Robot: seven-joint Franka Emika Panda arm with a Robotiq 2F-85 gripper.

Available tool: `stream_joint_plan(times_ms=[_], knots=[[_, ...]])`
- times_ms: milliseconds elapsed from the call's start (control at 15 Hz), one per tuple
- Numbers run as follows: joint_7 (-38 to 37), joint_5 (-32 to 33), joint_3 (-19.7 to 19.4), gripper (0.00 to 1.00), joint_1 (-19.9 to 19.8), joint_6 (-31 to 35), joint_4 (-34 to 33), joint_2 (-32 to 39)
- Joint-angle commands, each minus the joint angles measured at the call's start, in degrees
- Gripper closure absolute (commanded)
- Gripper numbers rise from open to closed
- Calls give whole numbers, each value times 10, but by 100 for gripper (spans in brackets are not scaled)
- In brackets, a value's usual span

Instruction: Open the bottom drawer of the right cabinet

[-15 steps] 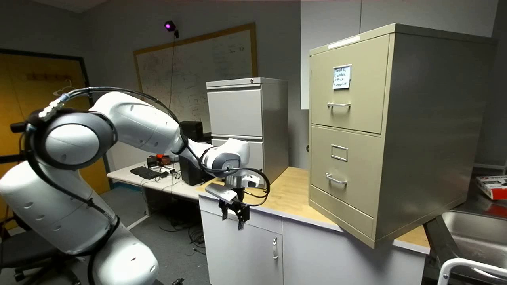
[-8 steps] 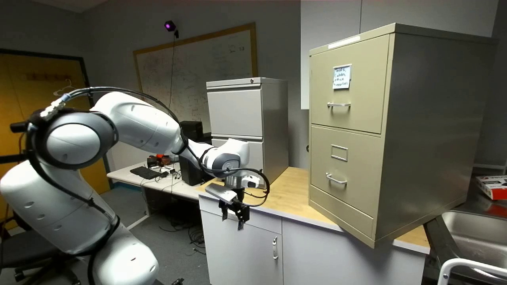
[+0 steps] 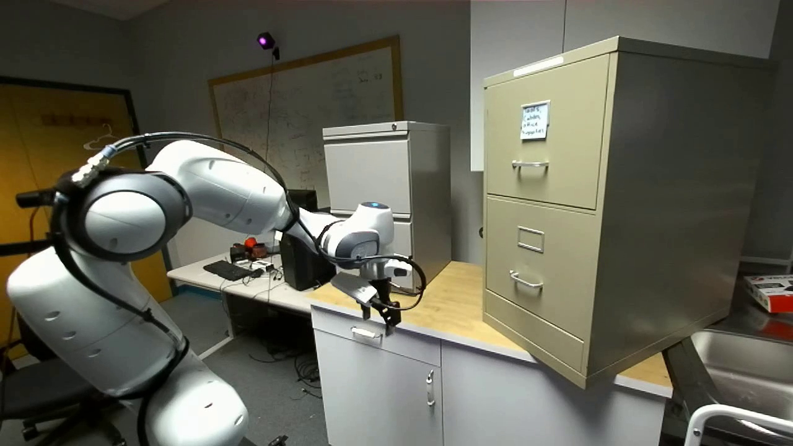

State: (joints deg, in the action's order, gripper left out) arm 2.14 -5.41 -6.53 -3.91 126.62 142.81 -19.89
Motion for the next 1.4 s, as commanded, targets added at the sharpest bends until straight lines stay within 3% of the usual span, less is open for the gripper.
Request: stream_joint_plan(times_ms=[0,333,800,1333], knots=[[0,-37,-14,0,-4,35,-64,37],[27,-110,-60,0,-20,69,-140,80],[130,-301,-132,0,-46,94,-236,148],[235,-533,-139,0,-122,77,-333,256]])
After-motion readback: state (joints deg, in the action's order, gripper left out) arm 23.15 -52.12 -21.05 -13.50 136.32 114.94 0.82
